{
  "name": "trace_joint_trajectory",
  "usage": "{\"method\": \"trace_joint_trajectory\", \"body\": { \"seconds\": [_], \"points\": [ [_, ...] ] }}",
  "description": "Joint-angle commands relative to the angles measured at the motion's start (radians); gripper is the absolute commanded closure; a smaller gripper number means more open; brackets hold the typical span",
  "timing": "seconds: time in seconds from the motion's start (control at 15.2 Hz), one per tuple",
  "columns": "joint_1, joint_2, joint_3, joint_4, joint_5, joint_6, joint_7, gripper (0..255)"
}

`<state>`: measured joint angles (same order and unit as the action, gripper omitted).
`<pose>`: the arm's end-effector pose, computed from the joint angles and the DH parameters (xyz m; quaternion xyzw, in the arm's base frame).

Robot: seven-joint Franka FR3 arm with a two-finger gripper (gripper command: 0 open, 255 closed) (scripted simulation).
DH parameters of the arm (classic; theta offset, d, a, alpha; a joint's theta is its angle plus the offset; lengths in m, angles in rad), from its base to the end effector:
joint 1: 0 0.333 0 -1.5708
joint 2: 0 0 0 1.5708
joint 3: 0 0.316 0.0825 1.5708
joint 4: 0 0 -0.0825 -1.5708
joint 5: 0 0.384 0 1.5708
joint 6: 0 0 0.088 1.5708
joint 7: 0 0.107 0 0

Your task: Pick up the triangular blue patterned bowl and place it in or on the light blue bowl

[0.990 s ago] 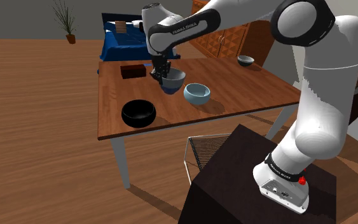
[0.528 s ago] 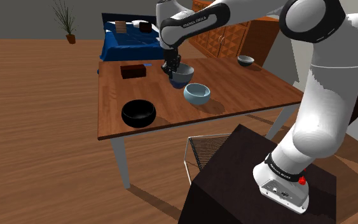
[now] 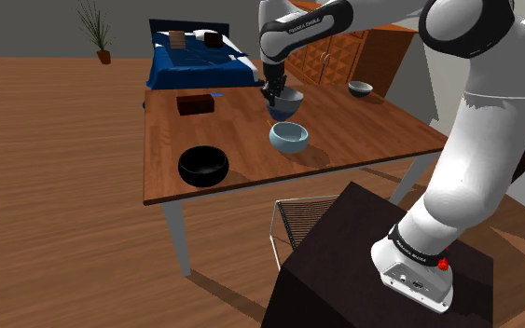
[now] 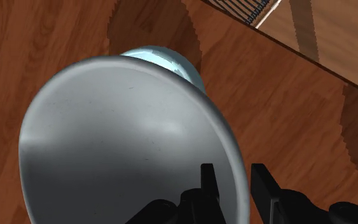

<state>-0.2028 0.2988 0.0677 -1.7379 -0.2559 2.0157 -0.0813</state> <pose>0.6302 -0.1040 0.4049 0.9941 0.0280 -0.0209 0.1031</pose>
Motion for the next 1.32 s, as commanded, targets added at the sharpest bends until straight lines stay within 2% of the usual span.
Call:
{"method": "trace_joint_trajectory", "body": {
  "seconds": [0.0, 0.26, 1.25],
  "points": [
    [-0.027, -0.008, -0.014, 0.005, 0.005, -0.001, -0.046, 255],
    [-0.079, -0.008, -0.040, 0.020, 0.014, 0.001, -0.128, 255],
    [-0.079, 0.070, -0.048, -0.074, -0.011, 0.169, -0.086, 255]
  ]
}}
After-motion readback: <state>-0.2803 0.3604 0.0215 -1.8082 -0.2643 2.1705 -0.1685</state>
